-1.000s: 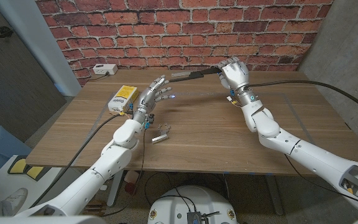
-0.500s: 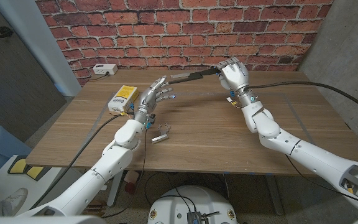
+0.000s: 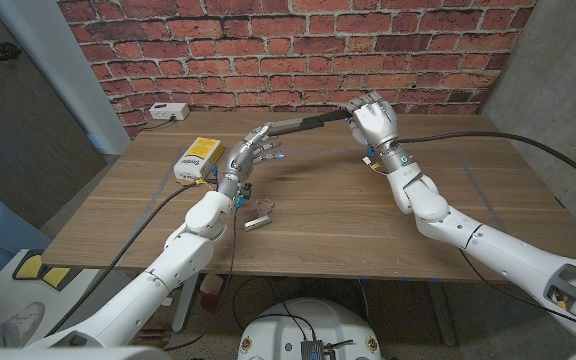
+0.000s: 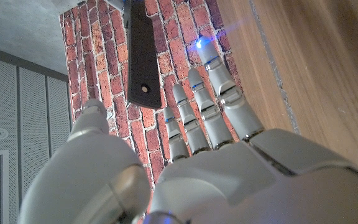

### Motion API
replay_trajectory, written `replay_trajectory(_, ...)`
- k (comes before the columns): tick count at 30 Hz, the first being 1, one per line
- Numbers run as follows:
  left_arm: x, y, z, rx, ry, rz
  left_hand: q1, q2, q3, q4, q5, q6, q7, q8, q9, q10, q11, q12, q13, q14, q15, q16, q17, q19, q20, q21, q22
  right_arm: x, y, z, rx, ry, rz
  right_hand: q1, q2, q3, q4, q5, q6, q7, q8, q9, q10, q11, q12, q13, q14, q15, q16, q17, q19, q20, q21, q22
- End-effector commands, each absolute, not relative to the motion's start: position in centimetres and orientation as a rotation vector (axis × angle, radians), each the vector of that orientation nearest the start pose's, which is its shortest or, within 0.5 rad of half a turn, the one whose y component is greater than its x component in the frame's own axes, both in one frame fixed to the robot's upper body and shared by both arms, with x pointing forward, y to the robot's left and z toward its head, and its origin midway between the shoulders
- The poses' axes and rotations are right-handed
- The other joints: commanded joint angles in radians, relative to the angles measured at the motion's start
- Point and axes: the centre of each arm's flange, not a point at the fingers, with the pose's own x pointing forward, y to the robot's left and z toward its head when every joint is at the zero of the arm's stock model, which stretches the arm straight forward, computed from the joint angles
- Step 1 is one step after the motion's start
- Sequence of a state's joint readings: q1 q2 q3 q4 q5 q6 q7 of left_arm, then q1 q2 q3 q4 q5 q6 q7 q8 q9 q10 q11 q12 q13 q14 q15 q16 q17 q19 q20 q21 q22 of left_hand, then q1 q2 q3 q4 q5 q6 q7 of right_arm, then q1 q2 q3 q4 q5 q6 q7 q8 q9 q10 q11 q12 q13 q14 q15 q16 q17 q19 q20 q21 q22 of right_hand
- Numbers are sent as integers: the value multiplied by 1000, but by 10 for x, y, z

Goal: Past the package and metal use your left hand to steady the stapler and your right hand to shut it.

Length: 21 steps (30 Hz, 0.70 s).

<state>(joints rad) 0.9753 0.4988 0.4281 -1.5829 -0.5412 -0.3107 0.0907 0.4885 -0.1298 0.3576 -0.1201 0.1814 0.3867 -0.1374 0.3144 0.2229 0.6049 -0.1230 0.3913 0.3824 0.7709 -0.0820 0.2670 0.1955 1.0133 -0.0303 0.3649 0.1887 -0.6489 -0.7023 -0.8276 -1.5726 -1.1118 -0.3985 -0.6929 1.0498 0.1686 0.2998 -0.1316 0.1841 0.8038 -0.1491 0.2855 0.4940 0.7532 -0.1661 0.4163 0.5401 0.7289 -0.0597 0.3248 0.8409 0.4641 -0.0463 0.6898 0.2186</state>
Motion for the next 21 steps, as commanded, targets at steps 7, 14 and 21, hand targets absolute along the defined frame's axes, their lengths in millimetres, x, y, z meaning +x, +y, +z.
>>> replay_trajectory(7, 594, 199, -32, -3, -680, -341, 5, 19, 5, -4, 2, 47, 9, 14, -3, 44, 6, 19, 12, 40, -107, 8, 1, 12, -7, -2, 4, 577, -185, 40, -1696, -1226, -748, -1, 12, 49, 40, 5, 14, -17, -2, 2, -4, 3, -4, 4, 10, -172, -3, 7, -15, -135, 11, 1)
replay_trajectory(14, 593, 197, -35, -12, -674, -347, 4, 22, 7, -4, 2, 47, 8, 10, -5, 70, -2, 27, 17, 67, -115, 16, 4, 20, -15, 0, 5, 575, -187, 37, -1695, -1225, -748, -1, 12, 50, 41, 5, 15, -17, -3, 2, -5, 4, -6, 5, 8, -172, -5, 9, -20, -135, 15, 1)
replay_trajectory(21, 592, 192, -35, -12, -677, -363, 2, 25, 8, -4, 1, 77, 0, 17, -8, 108, -11, 38, 24, 100, -123, 24, 4, 28, -24, 1, 5, 574, -188, 33, -1699, -1228, -744, -4, 13, 50, 43, 5, 14, -17, -6, 1, -5, 4, -8, 4, 6, -171, -6, 12, -23, -136, 22, 0)
